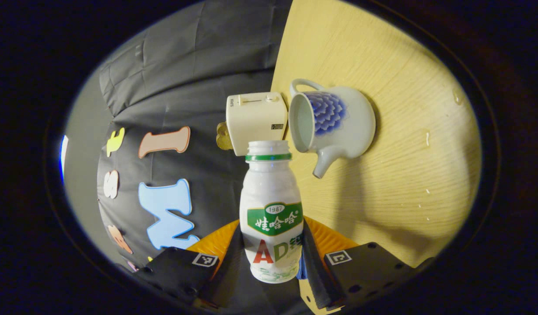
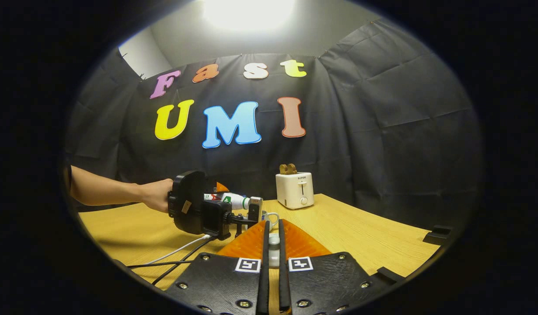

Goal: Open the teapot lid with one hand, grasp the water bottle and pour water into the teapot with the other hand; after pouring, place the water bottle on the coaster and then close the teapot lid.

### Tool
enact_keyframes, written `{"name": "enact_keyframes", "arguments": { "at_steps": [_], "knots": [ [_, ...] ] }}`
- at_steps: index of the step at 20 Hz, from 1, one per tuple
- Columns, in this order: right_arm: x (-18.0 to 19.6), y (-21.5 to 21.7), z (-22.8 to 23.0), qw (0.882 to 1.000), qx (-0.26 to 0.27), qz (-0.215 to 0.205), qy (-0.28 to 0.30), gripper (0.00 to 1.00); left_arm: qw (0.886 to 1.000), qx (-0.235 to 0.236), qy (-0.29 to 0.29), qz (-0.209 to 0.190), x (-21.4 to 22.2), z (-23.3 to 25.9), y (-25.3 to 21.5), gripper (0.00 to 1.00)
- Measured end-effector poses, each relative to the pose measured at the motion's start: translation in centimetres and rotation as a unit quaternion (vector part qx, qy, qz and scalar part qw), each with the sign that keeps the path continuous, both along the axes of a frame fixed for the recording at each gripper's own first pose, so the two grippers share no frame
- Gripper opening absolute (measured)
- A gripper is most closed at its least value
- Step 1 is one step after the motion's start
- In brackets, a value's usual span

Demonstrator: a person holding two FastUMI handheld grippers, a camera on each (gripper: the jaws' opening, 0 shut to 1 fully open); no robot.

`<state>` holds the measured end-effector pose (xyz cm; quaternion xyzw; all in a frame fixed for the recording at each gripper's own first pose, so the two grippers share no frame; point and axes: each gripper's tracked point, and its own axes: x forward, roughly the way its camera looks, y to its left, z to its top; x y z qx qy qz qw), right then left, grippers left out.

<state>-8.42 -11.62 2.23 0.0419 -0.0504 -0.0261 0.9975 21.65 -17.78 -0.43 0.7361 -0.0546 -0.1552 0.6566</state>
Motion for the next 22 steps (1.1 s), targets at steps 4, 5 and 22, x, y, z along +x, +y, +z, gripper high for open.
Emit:
{"name": "enact_keyframes", "arguments": {
  "at_steps": [4, 5, 22],
  "knots": [
    [0.0, -0.2, -0.1, 1.0, 0.002, -0.001, 0.002, 0.08, 1.0, 0.015, -0.005, -0.002, -0.2, 0.1, -0.1, 0.8],
    [0.1, -0.3, 0.0, 1.0, 0.004, -0.002, 0.001, 0.08, 1.0, 0.021, -0.007, -0.003, -0.1, 0.1, -0.2, 0.77],
    [-0.4, -0.7, 0.0, 1.0, 0.007, -0.009, -0.003, 0.08, 0.997, 0.067, -0.026, -0.02, 0.0, 1.5, -1.6, 0.8]
  ]
}}
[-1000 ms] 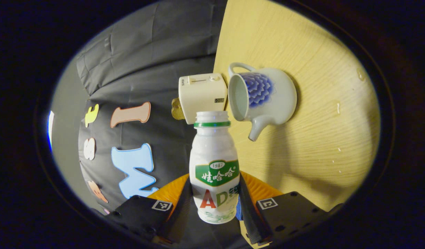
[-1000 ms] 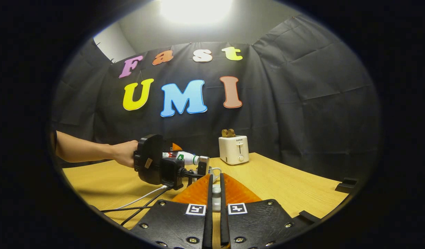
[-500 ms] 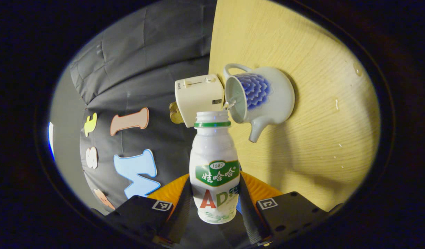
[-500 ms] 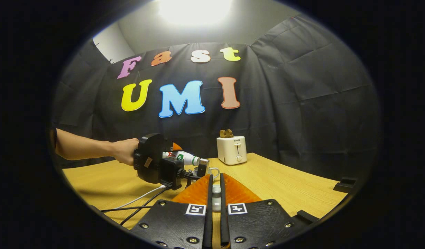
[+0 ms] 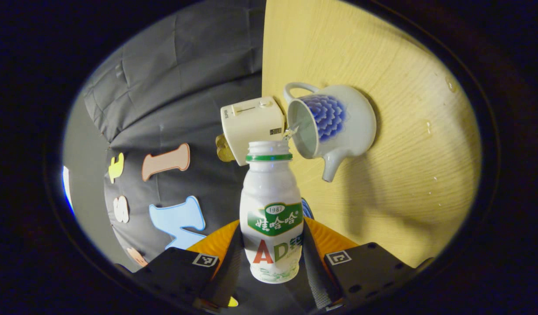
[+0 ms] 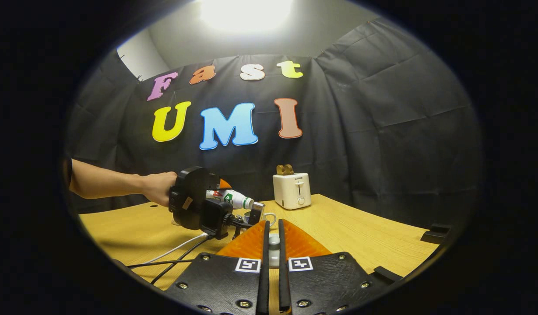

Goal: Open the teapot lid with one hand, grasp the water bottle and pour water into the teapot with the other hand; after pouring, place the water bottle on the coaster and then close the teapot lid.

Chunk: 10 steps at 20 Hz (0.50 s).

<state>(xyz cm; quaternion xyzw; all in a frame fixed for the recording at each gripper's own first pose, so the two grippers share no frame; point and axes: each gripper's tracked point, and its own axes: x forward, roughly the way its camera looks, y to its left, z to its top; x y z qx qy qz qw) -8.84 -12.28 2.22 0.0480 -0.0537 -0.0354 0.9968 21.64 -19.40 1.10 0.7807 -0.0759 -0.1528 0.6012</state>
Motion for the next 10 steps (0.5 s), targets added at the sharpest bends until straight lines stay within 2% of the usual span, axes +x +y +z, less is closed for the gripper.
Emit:
{"name": "enact_keyframes", "arguments": {
  "at_steps": [10],
  "knots": [
    [-0.1, 0.3, 0.5, 1.0, -0.007, 0.002, -0.007, 0.08, 0.999, 0.032, -0.017, -0.011, 0.0, 1.7, 0.0, 0.8]
  ]
}}
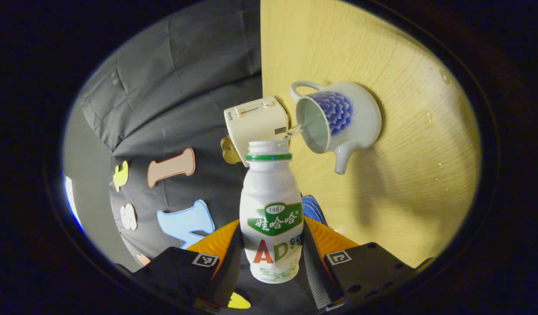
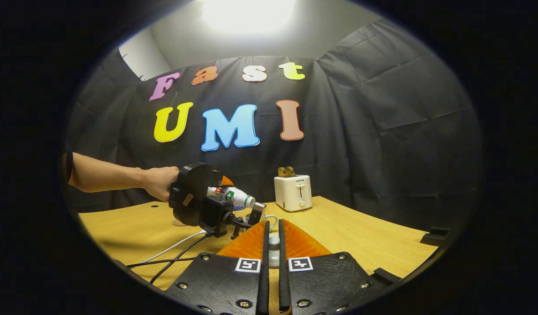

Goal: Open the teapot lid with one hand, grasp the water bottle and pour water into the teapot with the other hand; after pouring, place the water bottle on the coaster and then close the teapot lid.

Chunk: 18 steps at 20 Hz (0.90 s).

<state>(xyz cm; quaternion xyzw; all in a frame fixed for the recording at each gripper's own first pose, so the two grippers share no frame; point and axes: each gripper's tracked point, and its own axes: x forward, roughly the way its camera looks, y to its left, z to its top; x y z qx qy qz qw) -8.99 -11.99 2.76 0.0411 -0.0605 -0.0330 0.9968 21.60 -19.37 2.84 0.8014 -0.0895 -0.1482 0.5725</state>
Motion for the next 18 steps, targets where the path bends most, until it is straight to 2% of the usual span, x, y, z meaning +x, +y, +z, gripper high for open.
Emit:
{"name": "enact_keyframes", "arguments": {
  "at_steps": [1, 2, 4, 5, 6, 7, 12, 13, 16, 17, 18],
  "knots": [
    [0.0, 0.0, 0.1, 1.0, -0.001, 0.001, 0.0, 0.08, 1.0, 0.005, -0.001, -0.003, -0.1, 0.0, -0.2, 0.75],
    [0.0, 0.2, 0.0, 1.0, -0.002, 0.003, -0.001, 0.08, 1.0, 0.01, -0.001, -0.003, 0.0, 0.0, -0.2, 0.8],
    [-0.1, 0.2, 0.1, 1.0, -0.005, 0.004, -0.003, 0.08, 1.0, 0.02, -0.004, -0.008, 0.0, 0.0, -0.6, 0.8],
    [-0.1, 0.1, 0.2, 1.0, -0.007, 0.003, -0.004, 0.09, 1.0, 0.025, -0.005, -0.011, -0.2, 0.0, -0.8, 0.75],
    [-0.1, 0.1, 0.3, 1.0, -0.008, 0.003, -0.005, 0.08, 1.0, 0.027, -0.004, -0.011, -0.2, 0.0, -0.8, 0.75],
    [-0.1, 0.1, 0.4, 1.0, -0.008, 0.003, -0.006, 0.09, 0.999, 0.03, -0.004, -0.013, -0.1, -0.1, -1.0, 0.8],
    [-0.1, 0.0, 0.1, 1.0, -0.005, 0.004, -0.003, 0.08, 0.999, 0.047, -0.016, -0.022, 0.0, 0.8, -1.2, 0.8],
    [-0.1, 0.0, 0.1, 1.0, -0.005, 0.003, -0.004, 0.09, 0.998, 0.052, -0.019, -0.022, 0.1, 0.9, -1.1, 0.75],
    [-0.3, -0.1, 0.4, 1.0, -0.007, 0.001, -0.009, 0.08, 0.997, 0.065, -0.025, -0.024, 0.3, 1.1, -1.2, 0.8],
    [-0.2, -0.1, 0.4, 1.0, -0.006, 0.001, -0.009, 0.08, 0.997, 0.068, -0.025, -0.025, 0.2, 1.2, -1.2, 0.75],
    [-0.1, -0.2, 0.3, 1.0, -0.005, 0.001, -0.007, 0.08, 0.997, 0.07, -0.026, -0.029, 0.1, 1.2, -1.4, 0.75]
  ]
}}
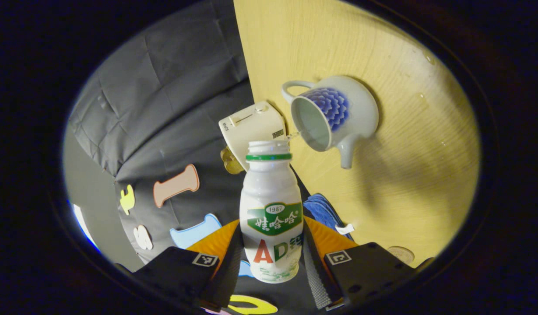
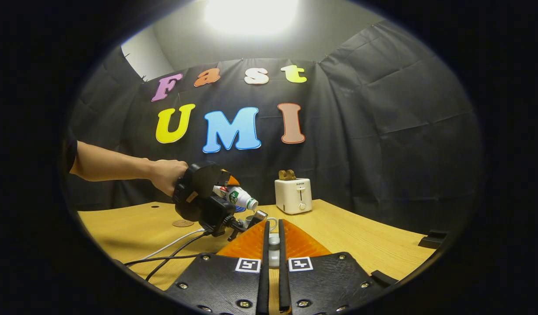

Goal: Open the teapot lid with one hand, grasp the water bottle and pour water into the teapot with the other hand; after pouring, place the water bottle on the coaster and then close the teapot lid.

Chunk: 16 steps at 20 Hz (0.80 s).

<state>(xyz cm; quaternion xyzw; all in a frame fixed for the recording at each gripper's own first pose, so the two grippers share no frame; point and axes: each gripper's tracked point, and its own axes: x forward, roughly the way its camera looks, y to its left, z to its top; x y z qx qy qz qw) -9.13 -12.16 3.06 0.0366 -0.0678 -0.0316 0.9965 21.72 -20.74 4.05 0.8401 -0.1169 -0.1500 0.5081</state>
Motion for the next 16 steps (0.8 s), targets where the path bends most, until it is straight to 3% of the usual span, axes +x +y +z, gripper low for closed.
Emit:
{"name": "enact_keyframes", "arguments": {
  "at_steps": [2, 3, 5, 7, 9, 14, 16],
  "knots": [
    [-0.01, -0.25, -0.06, 1.0, 0.002, -0.003, 0.002, 0.09, 1.0, 0.004, -0.001, -0.004, -0.07, -0.05, -0.26, 0.75],
    [-0.06, -0.3, -0.1, 1.0, 0.003, -0.003, 0.002, 0.08, 1.0, 0.007, -0.002, -0.007, -0.14, 0.03, -0.43, 0.8],
    [-0.15, -0.52, 0.01, 1.0, 0.001, -0.006, 0.001, 0.09, 1.0, 0.009, -0.001, -0.008, -0.02, -0.04, -0.59, 0.75],
    [-0.2, -0.55, 0.12, 1.0, 0.001, -0.006, -0.001, 0.08, 1.0, 0.011, -0.001, -0.007, 0.09, -0.13, -0.58, 0.8],
    [-0.14, -0.56, 0.0, 1.0, 0.002, -0.006, 0.001, 0.08, 1.0, 0.012, -0.002, -0.006, 0.06, -0.16, -0.39, 0.75],
    [-0.24, -0.48, -0.07, 1.0, 0.002, -0.007, 0.002, 0.08, 1.0, 0.007, 0.001, -0.008, 0.01, -0.22, -0.59, 0.75],
    [-0.17, -0.42, 0.14, 1.0, 0.0, -0.007, 0.002, 0.08, 1.0, 0.006, 0.002, -0.006, 0.0, -0.28, -0.48, 0.8]
  ]
}}
